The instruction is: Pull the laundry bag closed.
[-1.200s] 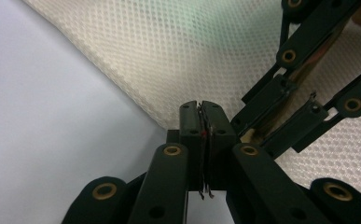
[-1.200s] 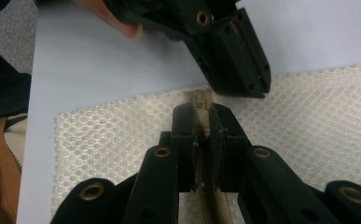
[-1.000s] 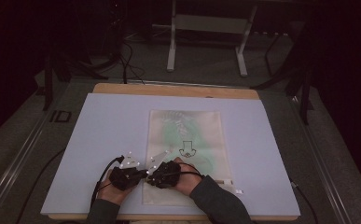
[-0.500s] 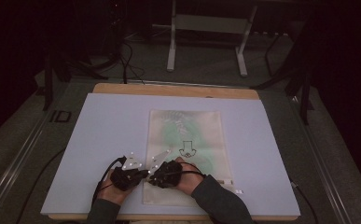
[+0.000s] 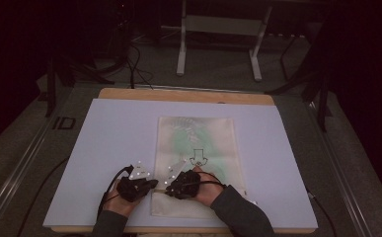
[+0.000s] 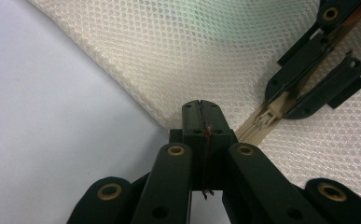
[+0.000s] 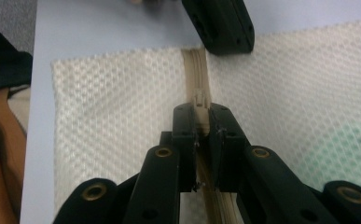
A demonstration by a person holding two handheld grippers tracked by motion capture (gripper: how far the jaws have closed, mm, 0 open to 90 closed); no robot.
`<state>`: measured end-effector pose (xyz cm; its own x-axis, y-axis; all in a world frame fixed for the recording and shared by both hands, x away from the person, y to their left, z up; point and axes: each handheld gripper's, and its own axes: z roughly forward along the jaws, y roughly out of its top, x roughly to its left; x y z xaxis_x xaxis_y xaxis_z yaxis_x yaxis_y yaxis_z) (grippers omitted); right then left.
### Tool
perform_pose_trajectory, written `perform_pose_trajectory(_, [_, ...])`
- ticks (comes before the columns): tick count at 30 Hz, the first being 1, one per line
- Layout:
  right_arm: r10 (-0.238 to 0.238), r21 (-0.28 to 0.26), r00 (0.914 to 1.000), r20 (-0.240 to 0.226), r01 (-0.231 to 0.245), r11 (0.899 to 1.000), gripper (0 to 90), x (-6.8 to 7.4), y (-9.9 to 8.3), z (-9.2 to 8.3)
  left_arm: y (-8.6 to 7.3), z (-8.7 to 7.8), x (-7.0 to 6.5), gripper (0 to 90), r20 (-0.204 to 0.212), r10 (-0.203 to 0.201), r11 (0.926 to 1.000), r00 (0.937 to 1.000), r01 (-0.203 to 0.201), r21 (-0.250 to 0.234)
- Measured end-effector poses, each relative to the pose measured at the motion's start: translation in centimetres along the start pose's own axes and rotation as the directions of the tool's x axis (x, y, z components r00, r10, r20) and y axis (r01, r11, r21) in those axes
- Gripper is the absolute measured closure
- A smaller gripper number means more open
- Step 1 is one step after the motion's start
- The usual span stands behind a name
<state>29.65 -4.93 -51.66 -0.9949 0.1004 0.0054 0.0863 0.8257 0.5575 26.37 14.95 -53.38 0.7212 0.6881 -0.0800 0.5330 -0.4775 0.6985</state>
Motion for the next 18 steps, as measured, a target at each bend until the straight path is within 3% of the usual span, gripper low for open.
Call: perform_pose_trajectory(18, [-0.044,0.068,0.9989,0.013,0.043,0.997,82.3,-0.1,-1.2,-1.5,0.0,0.0,-0.1,89.5,-0.005,-0.012,0.9999,0.9999,0.012,-0.004])
